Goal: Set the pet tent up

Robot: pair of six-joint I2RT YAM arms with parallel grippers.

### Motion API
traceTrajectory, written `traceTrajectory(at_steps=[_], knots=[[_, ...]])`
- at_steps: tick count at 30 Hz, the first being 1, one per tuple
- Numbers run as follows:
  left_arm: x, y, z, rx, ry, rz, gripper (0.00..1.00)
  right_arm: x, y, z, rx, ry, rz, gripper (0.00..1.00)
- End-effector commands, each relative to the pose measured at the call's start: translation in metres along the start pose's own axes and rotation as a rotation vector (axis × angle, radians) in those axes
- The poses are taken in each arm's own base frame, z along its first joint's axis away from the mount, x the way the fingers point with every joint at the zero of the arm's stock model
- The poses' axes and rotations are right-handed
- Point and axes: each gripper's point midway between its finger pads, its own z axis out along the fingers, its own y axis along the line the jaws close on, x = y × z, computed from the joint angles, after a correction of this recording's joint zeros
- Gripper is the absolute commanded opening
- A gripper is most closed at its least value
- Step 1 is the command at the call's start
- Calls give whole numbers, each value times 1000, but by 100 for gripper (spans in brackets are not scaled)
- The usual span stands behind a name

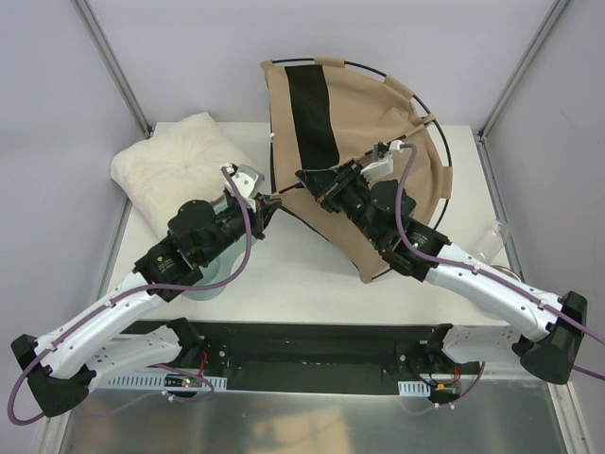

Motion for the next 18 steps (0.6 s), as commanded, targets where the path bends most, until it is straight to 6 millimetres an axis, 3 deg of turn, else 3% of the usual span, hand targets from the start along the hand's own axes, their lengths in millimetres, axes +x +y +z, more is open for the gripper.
traceTrajectory(at_steps=[1,12,18], knots=[[-39,-2,-3,2,-103,-24,0,-19,8,0,-12,-53,-89,0],[-42,-7,-1,25,-112,-33,0,-15,-10,6,48,-53,-142,0],[-40,-19,2,87,-99,-32,0,-4,-7,11,36,-17,-161,0]])
